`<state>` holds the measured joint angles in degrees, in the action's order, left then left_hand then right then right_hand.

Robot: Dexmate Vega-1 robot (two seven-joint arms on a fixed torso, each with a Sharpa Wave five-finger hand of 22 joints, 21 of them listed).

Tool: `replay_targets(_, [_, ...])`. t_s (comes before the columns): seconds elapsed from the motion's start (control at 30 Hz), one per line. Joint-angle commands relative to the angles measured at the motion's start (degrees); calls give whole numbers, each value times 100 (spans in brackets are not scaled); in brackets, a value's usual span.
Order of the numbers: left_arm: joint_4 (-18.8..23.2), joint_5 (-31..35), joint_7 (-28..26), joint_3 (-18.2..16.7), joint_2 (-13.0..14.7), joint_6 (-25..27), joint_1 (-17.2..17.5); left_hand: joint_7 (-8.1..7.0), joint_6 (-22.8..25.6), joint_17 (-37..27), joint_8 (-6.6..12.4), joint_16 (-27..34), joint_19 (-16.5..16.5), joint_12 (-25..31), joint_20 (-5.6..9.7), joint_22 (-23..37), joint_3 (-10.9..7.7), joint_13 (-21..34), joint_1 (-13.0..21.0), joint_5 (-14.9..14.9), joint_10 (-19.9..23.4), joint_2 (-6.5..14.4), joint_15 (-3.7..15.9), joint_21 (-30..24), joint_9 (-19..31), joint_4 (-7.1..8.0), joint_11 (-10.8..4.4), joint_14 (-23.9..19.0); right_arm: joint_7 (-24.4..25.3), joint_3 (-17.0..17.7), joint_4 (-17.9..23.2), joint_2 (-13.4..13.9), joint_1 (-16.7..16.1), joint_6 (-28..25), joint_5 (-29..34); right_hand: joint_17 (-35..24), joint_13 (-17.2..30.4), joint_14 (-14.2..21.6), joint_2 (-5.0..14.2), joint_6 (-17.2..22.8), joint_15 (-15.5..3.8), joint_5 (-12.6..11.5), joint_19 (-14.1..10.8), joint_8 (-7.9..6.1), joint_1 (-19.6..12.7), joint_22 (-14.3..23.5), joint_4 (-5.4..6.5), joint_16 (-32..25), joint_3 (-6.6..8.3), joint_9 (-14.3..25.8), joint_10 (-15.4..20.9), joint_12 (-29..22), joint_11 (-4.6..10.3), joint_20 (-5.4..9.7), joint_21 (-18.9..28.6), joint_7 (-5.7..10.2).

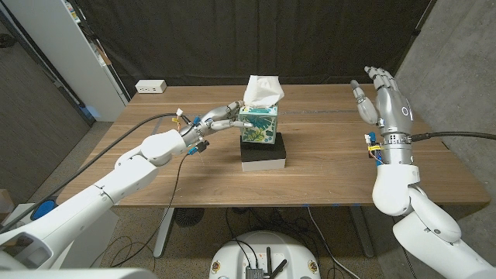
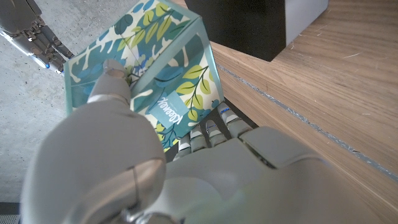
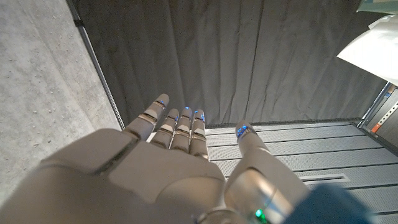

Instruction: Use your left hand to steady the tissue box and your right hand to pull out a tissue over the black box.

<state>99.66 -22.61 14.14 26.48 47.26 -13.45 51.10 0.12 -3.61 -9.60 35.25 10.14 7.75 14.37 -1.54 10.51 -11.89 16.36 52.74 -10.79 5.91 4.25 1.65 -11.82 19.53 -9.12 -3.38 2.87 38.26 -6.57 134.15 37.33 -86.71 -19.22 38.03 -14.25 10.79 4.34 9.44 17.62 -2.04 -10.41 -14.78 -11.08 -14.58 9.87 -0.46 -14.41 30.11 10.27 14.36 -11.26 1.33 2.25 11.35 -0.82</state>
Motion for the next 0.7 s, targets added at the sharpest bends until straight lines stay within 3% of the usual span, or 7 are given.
replay_targets(0.03, [-100, -15, 57, 55, -72, -9, -92, -2, -51, -20, 30, 13, 13, -32, 10, 27, -39, 33, -33, 11, 22, -1, 21, -26, 31, -1, -14, 54, 252, -272, -111, -30, 114, -48, 409, -9, 20, 96, 110, 62, -274, -4, -61, -14, 15, 17, -10, -49, 30, 14, 53, -32, 23, -146, 40, 34])
replay_targets(0.37, [-132, -19, 59, 54, -78, -24, -108, -1, -64, -20, 50, 14, 14, -35, 14, 27, -45, 37, -38, 11, 21, -1, 20, -27, 31, -1, -5, 59, 217, -435, -169, 16, 263, -21, 485, -2, 27, 167, 29, 106, -220, -13, -97, -19, 9, 27, -66, -73, 8, 22, 88, -35, -7, -396, 52, 178])
replay_targets(0.7, [-198, -38, 75, 49, -89, -56, -123, -1, -72, -20, 62, 15, 14, -37, 11, 27, -51, 39, -40, 10, 19, 2, 20, -27, 30, -2, -6, 58, 78, -701, -201, 115, 505, 4, 629, 16, 29, 178, 4, 89, -212, -29, -143, -7, -38, 30, -143, -65, 18, 24, 86, -31, 5, -436, 66, 217])
